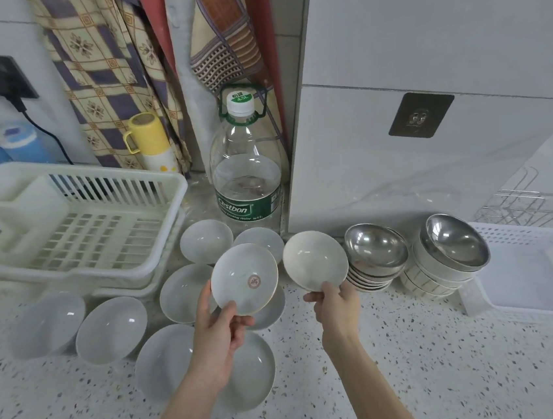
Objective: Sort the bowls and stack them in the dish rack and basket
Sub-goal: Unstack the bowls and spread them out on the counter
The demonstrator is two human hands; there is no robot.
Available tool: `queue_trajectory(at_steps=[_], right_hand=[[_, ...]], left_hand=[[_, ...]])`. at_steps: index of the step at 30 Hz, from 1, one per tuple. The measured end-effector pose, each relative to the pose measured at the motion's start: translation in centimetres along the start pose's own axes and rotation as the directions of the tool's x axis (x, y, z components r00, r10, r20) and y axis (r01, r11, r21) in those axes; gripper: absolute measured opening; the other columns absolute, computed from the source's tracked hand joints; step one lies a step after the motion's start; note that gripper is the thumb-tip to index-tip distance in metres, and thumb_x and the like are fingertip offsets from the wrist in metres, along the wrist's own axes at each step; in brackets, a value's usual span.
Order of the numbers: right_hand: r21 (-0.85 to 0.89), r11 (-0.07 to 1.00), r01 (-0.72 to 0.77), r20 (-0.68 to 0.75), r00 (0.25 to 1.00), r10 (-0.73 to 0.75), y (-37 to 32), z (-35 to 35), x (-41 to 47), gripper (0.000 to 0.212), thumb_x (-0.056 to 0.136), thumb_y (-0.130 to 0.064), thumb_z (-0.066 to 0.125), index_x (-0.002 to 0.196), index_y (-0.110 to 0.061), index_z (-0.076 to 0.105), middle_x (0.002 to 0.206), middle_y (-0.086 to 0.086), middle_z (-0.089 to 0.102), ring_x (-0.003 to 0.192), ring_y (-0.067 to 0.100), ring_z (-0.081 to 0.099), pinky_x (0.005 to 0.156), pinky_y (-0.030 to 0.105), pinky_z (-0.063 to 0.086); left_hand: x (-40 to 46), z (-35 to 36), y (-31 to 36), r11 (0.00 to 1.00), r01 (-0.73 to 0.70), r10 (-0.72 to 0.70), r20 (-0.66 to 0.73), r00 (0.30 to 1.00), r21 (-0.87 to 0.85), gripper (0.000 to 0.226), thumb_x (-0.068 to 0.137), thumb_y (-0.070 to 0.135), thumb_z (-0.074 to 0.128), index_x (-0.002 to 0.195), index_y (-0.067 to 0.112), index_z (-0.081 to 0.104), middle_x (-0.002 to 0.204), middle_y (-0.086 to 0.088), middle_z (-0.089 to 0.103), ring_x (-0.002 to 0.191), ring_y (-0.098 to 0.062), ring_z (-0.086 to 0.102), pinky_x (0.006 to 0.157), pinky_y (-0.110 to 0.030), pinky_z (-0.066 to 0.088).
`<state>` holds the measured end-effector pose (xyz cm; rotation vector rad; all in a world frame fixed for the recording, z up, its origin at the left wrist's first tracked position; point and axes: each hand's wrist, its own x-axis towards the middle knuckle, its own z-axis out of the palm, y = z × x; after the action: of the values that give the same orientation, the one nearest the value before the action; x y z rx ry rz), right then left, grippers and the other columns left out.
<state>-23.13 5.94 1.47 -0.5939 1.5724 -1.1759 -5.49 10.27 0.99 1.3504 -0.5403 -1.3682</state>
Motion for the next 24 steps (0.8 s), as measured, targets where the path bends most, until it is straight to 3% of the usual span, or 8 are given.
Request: queue_trajectory(at_steps=[4,9,14,24], right_hand=[[0.071,0.997,0.020,0.073,0.997,-0.025,0.9,-2.0,-2.0,0.026,0.092,-0.002,0.043,0.110,-0.007,0.060,0.052,0.009,0.062,0.037,0.005,0.037,0.038,0.017,0.030],[0.076,0.997,-0.002,0.093,0.996,-0.005,3.7,-5.2,-4.3,0.026,0.096,0.000,0.043,0.112,-0.004,0.062,0.051,0.014,0.058,0.034,0.007,0.031,0.036,0.019,0.026],[0.033,0.997,-0.072,0.059,0.996,0.070,6.8,-6.6,-5.6,0.026,0.096,-0.002,0.045,0.114,-0.007,0.063,0.051,0.018,0.058,0.034,0.010,0.030,0.036,0.020,0.026],[-0.055,0.996,-0.075,0.038,0.996,0.077,7.5,-5.9,-3.4,0.039,0.095,-0.003,0.043,0.131,-0.012,0.055,0.053,0.014,0.063,0.037,0.010,0.034,0.038,0.021,0.031]], left_hand=[[-0.5,-0.6,-0.4,1.000,0.006,-0.006,0.010,1.000,0.003,0.051,0.100,0.006,0.046,0.124,0.050,0.048,0.063,-0.017,0.067,0.047,-0.011,0.049,0.039,-0.019,0.029],[-1.3,-1.2,-0.6,1.000,0.009,-0.009,0.022,1.000,0.004,0.055,0.100,0.005,0.045,0.109,0.057,0.057,0.067,-0.018,0.068,0.046,-0.011,0.052,0.036,-0.018,0.028],[-1.8,-1.5,-0.9,0.999,0.045,-0.046,0.008,0.999,0.018,0.055,0.099,-0.002,0.043,0.107,0.050,0.059,0.097,-0.015,0.063,0.056,-0.015,0.065,0.034,-0.018,0.028],[-2.1,-1.8,-1.5,0.991,0.118,-0.119,-0.002,0.993,0.063,0.047,0.099,-0.003,0.041,0.116,0.039,0.052,0.096,-0.019,0.060,0.048,-0.011,0.061,0.036,-0.019,0.031]])
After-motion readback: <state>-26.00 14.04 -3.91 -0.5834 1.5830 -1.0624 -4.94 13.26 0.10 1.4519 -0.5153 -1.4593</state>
